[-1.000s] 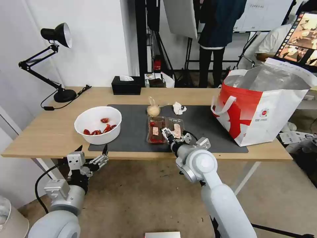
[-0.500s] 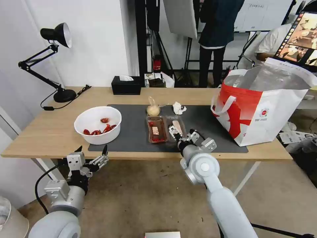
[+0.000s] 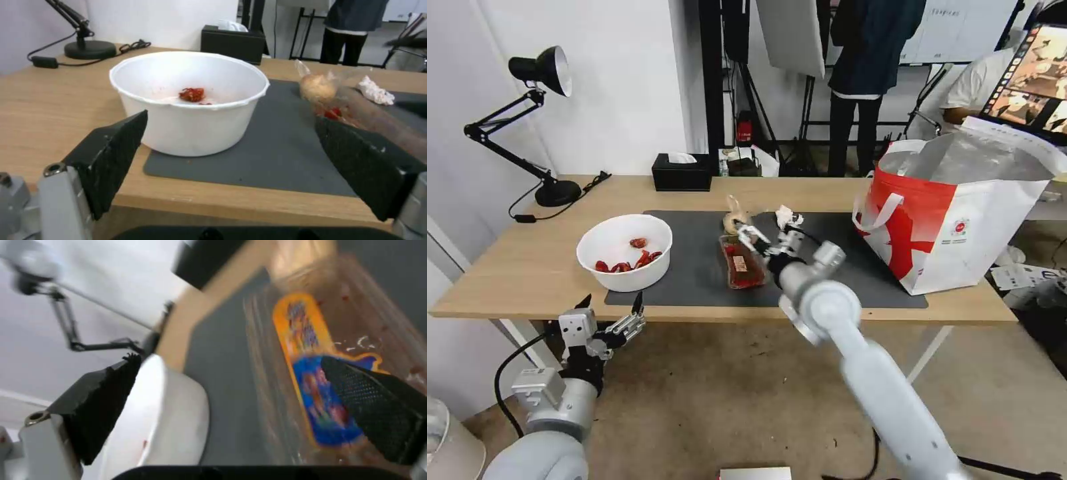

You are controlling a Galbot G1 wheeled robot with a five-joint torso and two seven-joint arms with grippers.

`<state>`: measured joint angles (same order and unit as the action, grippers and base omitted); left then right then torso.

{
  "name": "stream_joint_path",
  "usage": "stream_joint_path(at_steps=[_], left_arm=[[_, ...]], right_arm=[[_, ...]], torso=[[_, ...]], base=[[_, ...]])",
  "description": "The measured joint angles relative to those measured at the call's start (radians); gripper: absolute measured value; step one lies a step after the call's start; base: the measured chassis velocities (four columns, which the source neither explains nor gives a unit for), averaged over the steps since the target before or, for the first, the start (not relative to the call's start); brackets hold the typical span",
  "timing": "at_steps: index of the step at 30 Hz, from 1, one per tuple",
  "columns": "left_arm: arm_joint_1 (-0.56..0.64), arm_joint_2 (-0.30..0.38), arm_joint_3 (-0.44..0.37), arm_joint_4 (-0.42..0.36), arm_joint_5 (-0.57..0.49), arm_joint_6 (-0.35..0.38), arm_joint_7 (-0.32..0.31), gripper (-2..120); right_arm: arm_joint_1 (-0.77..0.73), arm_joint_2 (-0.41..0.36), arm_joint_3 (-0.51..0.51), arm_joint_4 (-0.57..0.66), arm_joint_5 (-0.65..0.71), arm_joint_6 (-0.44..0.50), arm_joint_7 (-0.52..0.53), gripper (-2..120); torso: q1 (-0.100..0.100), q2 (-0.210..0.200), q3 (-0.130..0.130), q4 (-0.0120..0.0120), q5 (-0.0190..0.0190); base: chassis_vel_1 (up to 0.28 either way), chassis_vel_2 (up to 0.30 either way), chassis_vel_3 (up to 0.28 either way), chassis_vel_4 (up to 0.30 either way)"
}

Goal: Pick up the trash from the table and place it into the takeout bag.

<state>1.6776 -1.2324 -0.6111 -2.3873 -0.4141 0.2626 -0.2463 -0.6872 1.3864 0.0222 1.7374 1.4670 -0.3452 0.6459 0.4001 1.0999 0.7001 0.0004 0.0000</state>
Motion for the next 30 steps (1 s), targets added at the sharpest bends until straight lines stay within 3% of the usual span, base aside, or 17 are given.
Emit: stream_joint_path(at_steps=[5,10,12,13,16,17,20,21,24,30], left_arm=[[0.02,-0.008,-0.011,-0.012,0.007,-0.004,0.0,100],[0.02,-0.005,-0.014,-0.014,0.006,-0.005,0.0,100],[0.017,-0.001,-0.014,-0.014,0.001,-0.002,0.0,100],[0.017,-0.001,-0.014,-0.014,0.001,-0.002,0.0,100],[0.002,0.006,-0.003,-0.01,-0.013,-0.001,0.0,100],[0.002,0.006,-0.003,-0.01,-0.013,-0.001,0.0,100],[-0.033,0.022,0.014,0.001,-0.047,0.006,0.0,100],[-0.033,0.022,0.014,0.001,-0.047,0.006,0.0,100],[-0.044,0.031,0.021,0.006,-0.095,0.014,0.001,100],[-0.066,0.043,0.039,0.015,-0.16,0.026,0.002,100]], right_arm=[[0.018,0.016,0.002,-0.028,0.051,-0.008,0.082,100],[0.027,-0.004,0.013,-0.021,0.075,-0.006,0.079,100],[0.067,-0.032,0.002,-0.043,0.048,-0.001,-0.052,96],[0.067,-0.032,0.002,-0.043,0.048,-0.001,-0.052,96],[0.186,-0.115,-0.127,-0.156,-0.206,0.035,-0.374,82],[0.186,-0.115,-0.127,-0.156,-0.206,0.035,-0.374,82],[0.329,-0.209,-0.279,-0.298,-0.401,0.063,-0.671,68],[0.329,-0.209,-0.279,-0.298,-0.401,0.063,-0.671,68],[0.463,-0.247,-0.397,-0.473,-0.619,0.094,-0.974,53],[0.544,-0.262,-0.468,-0.556,-0.732,0.101,-1.153,37]], torso=[[0.0,0.0,0.0,-0.0003,0.0001],[0.0,0.0,0.0,-0.0005,0.0001],[0.0,0.0,0.0,-0.0005,0.0001],[0.0,0.0,0.0,-0.0005,0.0001],[0.0,0.0,0.0,-0.0002,0.0004],[0.0,0.0,0.0,-0.0002,0.0004],[0.0,0.0,0.0,-0.001,0.0003],[0.0,0.0,0.0,-0.001,0.0003],[0.0,0.0,0.0,-0.0002,0.0003],[0.0,0.0,0.0,-0.0007,0.0001]], base=[[0.0,0.0,0.0,0.0],[0.0,0.0,0.0,0.0],[0.0,0.0,0.0,0.0],[0.0,0.0,0.0,0.0],[0.0,0.0,0.0,0.0],[0.0,0.0,0.0,0.0],[0.0,0.0,0.0,0.0],[0.0,0.0,0.0,0.0],[0.0,0.0,0.0,0.0],[0.0,0.0,0.0,0.0]])
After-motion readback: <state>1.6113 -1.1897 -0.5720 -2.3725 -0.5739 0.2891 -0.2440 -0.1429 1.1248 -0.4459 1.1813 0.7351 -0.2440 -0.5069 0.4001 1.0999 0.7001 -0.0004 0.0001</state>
